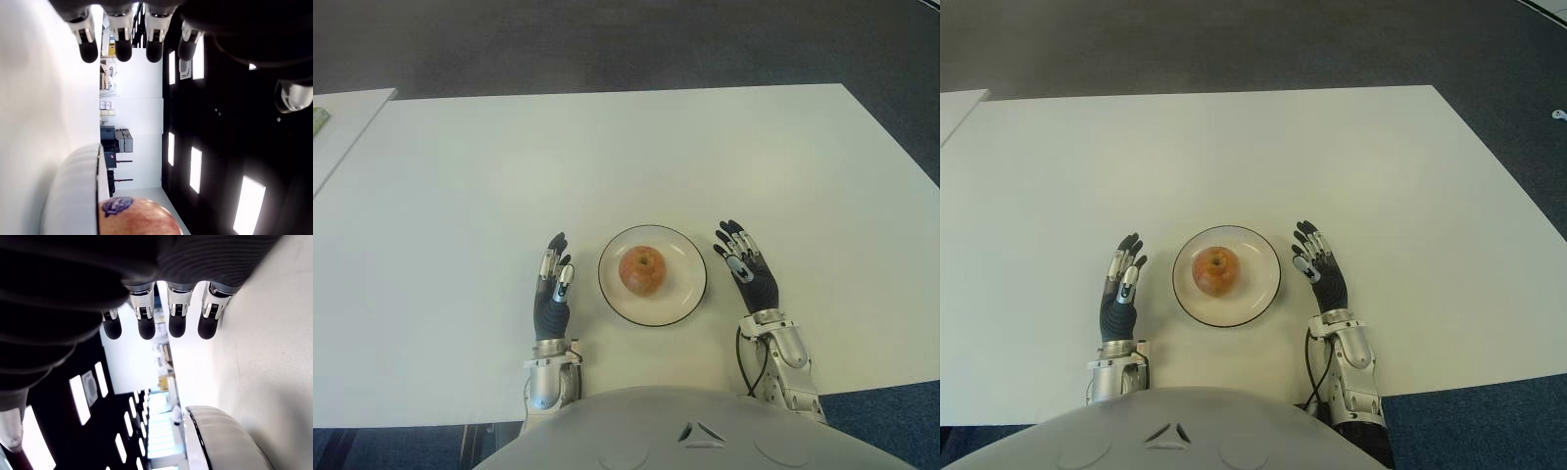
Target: Put the apples into the plate.
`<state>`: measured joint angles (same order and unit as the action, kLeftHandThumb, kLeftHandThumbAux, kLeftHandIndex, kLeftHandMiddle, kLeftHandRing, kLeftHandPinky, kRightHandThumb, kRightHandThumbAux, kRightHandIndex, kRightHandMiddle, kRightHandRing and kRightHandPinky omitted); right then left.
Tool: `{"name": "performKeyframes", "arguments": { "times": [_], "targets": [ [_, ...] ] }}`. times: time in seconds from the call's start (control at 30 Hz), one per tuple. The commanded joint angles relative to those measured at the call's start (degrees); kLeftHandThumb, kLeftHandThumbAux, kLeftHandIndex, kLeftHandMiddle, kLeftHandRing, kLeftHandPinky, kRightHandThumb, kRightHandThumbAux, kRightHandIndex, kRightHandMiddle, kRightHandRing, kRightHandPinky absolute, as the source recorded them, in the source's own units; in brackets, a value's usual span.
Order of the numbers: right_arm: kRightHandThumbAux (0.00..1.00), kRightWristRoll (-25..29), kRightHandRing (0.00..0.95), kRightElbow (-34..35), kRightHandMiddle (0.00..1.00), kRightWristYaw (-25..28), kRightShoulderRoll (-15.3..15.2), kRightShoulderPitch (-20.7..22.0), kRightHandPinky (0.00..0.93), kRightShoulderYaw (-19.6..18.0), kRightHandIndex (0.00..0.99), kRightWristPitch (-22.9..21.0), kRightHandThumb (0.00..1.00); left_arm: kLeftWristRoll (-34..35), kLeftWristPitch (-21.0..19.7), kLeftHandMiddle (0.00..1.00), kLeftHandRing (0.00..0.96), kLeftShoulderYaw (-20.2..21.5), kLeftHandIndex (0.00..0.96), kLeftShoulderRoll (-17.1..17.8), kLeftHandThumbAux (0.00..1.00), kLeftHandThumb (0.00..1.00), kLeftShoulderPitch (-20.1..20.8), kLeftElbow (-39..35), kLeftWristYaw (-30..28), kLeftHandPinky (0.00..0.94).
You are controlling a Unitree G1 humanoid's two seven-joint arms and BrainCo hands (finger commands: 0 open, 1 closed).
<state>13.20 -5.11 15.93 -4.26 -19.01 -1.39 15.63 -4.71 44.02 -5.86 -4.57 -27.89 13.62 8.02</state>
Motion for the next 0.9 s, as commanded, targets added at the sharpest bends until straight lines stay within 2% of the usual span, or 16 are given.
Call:
{"name": "performKeyframes", "arguments": {
  "times": [0.03,0.5,0.9],
  "targets": [
    [0.506,-0.9,0.000,-3.6,0.000,0.3,0.0,-3.1,0.023,0.6,0.000,-3.4,0.104,-0.3,-1.2,0.000,0.000,-0.4,0.000,-3.8,0.236,0.000,3.7,10.4,1.5,0.000],
    [0.501,0.1,0.000,-2.2,0.000,1.1,0.6,-3.9,0.031,1.1,0.000,-4.3,0.111,-1.1,0.0,0.000,0.000,-2.0,0.000,-3.7,0.246,0.000,1.2,7.2,1.4,0.005],
    [0.503,-1.2,0.000,-2.7,0.000,1.1,1.2,-4.5,0.016,2.1,0.000,-2.4,0.087,-4.5,-0.5,0.000,0.000,-2.8,0.000,-2.5,0.259,0.014,0.0,5.7,2.5,0.000]
  ]
}}
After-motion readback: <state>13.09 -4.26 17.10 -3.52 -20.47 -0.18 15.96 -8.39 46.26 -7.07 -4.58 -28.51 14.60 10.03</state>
